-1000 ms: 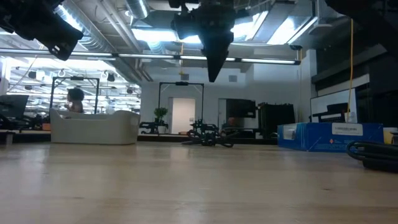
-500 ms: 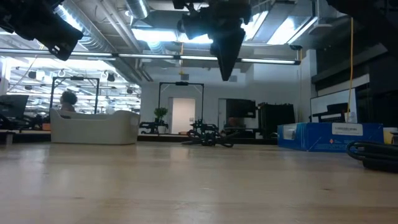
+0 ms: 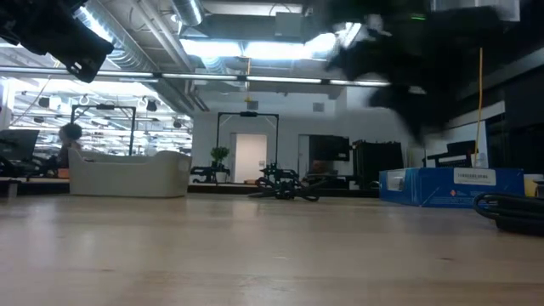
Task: Pick and place USB-C Cables
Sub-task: Put the bottom black charger cable into the gray bin
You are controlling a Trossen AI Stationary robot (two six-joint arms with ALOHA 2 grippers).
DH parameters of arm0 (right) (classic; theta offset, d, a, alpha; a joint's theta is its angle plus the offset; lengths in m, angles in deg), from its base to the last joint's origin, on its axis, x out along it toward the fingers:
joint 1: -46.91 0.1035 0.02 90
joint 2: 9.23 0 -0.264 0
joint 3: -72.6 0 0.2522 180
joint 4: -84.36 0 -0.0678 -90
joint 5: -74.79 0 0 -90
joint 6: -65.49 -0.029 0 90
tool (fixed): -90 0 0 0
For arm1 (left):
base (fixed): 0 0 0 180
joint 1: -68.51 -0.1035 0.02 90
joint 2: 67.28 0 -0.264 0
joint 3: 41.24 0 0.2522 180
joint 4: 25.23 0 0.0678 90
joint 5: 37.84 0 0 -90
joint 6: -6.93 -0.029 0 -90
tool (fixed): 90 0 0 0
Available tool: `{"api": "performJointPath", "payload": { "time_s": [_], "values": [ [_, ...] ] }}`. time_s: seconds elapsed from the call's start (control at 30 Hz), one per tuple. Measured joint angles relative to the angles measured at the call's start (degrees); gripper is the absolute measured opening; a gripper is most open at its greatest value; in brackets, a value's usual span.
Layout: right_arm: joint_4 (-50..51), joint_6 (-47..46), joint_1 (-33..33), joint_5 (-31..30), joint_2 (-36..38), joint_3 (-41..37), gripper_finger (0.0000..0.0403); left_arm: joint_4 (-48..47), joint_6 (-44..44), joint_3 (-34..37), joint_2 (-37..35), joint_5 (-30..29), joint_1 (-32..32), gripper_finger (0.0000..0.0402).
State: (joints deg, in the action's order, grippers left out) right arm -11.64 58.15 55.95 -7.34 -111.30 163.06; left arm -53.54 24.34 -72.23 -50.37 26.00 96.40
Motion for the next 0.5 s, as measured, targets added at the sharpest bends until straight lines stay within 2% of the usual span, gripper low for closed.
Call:
{"api": "performJointPath", "payload": {
  "time_s": [0.1, 0.23, 0.37, 0.5],
  "values": [
    [-4.0, -8.6, 2.3, 0.8, 9.3, -9.8, 0.0188, 0.0, 0.0, 0.0, 0.0, -0.1, 0.0, 0.0000],
    [-12.6, -16.7, 6.6, -6.1, 22.2, -21.4, 0.0188, 0.0, 0.0, 0.0, 0.0, -0.1, 0.0, 0.0000],
    [-26.2, -21.9, 10.3, -12.7, 33.6, -31.4, 0.0188, 0.0, 0.0, 0.0, 0.0, -0.1, 0.0, 0.0000],
    [-42.9, -22.2, 12.2, -13.2, 40.9, -39.0, 0.0188, 0.0, 0.0, 0.0, 0.0, -0.1, 0.0, 0.0000]
  ]
}}
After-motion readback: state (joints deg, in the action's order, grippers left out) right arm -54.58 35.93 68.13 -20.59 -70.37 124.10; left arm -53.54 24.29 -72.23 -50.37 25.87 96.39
